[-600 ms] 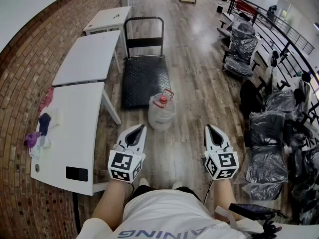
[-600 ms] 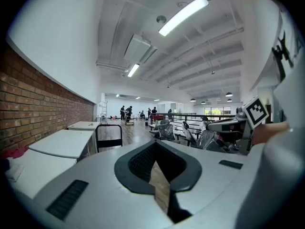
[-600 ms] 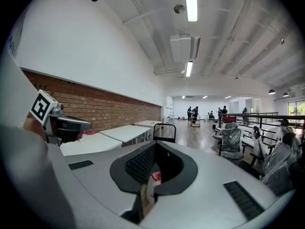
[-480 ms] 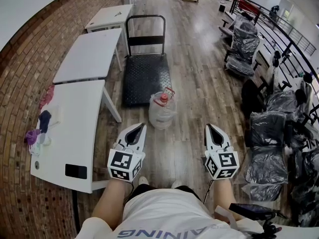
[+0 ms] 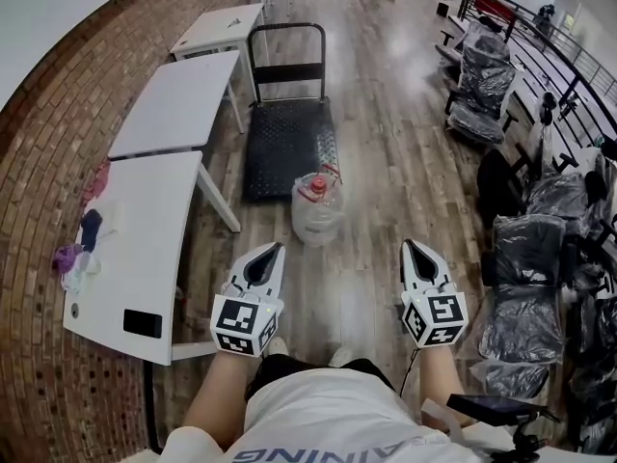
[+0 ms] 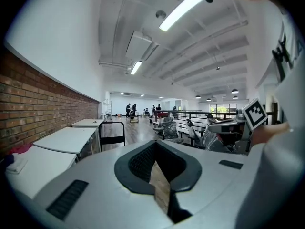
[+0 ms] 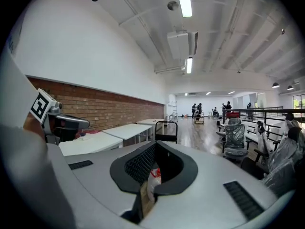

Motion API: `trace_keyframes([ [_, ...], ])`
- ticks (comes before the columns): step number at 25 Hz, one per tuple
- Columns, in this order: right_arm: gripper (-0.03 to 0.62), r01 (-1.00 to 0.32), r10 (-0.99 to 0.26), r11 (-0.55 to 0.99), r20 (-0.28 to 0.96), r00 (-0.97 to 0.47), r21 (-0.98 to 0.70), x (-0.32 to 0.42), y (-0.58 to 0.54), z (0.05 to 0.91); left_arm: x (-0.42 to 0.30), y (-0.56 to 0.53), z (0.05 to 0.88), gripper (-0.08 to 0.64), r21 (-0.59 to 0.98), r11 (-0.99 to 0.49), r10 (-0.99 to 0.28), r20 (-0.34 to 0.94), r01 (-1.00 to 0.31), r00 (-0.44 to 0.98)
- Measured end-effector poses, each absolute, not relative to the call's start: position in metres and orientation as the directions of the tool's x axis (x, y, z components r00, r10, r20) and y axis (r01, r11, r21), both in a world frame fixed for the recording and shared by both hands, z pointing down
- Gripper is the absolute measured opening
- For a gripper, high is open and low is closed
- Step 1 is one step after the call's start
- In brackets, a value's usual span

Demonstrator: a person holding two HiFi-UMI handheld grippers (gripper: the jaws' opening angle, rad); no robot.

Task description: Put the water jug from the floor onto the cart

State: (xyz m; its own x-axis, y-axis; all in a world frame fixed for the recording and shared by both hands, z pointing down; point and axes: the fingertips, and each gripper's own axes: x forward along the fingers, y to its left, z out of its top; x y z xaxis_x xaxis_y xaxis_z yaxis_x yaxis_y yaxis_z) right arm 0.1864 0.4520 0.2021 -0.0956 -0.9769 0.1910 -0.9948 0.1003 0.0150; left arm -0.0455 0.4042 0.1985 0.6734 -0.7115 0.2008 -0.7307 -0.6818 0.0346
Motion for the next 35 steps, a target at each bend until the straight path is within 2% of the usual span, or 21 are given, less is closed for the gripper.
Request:
trace_keyframes([
  [7,0.005,-0.989,-0.965,0.148,0.22,-0.144,0.001,0.187,0.433,0.219,-0.051,0.401,0.215,0.002,0.038,-0.643,-0.736,0.243,-0.765,0.631],
  [14,0.005,-0.985,-0.958,0.169,0.24,-0.159,0.024,0.169,0.383,0.224,-0.063,0.347,0.222,0.002,0.06,-0.641,-0.736,0.236,-0.765,0.635],
  [27,0.005,-0.987,-0.965,0.138,0.233,-0.116,0.081,0.122,0.249,0.215,-0.11,0.204,0.232,0.002,0.046,-0.661,-0.724,0.22,-0.749,0.653],
  [35,0.005,-0.991,-0.96,0.099,0.27,-0.073,0.086,0.12,0.209,0.217,-0.105,0.154,0.241,0.002,0.097,-0.701,-0.673,0.237,-0.706,0.701],
])
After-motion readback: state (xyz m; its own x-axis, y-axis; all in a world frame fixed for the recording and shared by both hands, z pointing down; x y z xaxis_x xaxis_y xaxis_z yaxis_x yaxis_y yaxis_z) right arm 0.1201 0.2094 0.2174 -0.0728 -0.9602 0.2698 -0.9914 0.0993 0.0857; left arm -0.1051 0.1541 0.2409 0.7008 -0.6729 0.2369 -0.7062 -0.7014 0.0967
